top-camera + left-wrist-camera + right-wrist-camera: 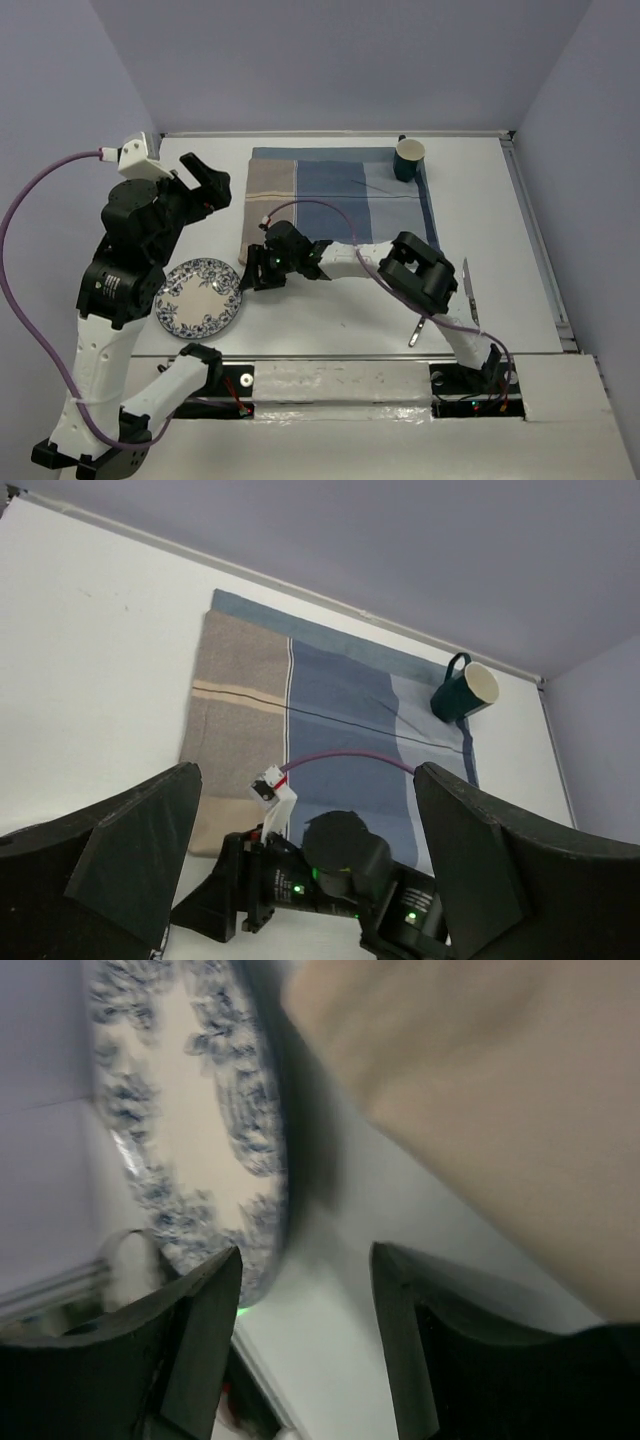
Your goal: Set the dinner table for one person
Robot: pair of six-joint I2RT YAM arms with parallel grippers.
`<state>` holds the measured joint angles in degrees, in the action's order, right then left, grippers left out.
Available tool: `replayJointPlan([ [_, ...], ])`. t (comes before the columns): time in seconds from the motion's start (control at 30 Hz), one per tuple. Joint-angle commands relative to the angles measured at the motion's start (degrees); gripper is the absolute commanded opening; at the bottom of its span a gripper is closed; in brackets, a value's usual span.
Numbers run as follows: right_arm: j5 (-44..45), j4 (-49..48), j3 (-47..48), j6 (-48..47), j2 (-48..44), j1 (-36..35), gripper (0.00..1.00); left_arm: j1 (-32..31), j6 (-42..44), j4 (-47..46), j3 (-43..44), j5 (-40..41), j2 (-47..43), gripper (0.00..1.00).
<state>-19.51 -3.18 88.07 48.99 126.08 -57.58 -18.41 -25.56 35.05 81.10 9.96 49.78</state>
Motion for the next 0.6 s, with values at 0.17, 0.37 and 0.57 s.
replayJointPlan([
  [0.17, -2.4, -5.5, 8.1, 8.7, 9.7, -5.2, 0.52, -0.3, -0.2, -0.8, -8.6, -2.0, -5.0, 0.99],
  [0.37, -1.6, -5.8, 12.6, 11.6, 12.9, -5.7, 0.00, -0.3, -0.6, 0.2, -10.7, -3.8, -8.0, 0.99],
  [0.57, 4.4, -5.8, 8.4, 7.7, -2.3, -4.1, 0.00, -2.6, 4.5, 4.4, 1.3, 8.1, -5.9, 0.99],
])
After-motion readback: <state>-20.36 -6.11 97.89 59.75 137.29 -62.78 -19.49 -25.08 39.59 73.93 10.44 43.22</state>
